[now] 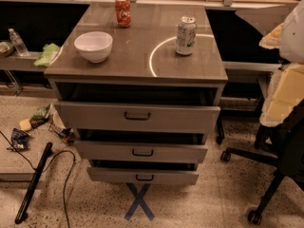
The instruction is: Place 7up can into white bowl
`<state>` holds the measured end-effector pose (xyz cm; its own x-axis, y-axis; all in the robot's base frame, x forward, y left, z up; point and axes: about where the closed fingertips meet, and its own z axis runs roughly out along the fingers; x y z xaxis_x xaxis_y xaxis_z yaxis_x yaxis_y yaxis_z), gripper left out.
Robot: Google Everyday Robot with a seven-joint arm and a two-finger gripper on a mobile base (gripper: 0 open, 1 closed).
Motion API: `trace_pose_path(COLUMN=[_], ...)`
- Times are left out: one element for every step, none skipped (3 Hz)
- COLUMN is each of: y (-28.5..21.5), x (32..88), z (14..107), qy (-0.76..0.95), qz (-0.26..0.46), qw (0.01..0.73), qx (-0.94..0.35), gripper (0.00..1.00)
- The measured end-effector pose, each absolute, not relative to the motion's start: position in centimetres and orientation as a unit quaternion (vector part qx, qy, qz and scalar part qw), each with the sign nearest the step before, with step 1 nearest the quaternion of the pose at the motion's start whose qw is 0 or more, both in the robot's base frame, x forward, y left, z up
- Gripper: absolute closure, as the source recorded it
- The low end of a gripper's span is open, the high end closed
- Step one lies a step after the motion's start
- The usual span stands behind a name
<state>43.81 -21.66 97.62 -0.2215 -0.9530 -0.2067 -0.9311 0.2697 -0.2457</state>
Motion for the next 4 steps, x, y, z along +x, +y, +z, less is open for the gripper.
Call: trace_pose_path(y=[-21.7,-22.6,-23.7,-24.0], x=[44.1,48.2,53.5,58.9], z=[97.6,96.7,95.3,95.0], qy=[0.782,0.789,0.781,0.763], qz=[-0.033,-0.009,0.039,0.080], qw=[0.164,0.224,0.323,0.417], qx=[-0.601,-0.571,-0.533,-0.488], gripper=[0.00,0.00,0.00,0.00])
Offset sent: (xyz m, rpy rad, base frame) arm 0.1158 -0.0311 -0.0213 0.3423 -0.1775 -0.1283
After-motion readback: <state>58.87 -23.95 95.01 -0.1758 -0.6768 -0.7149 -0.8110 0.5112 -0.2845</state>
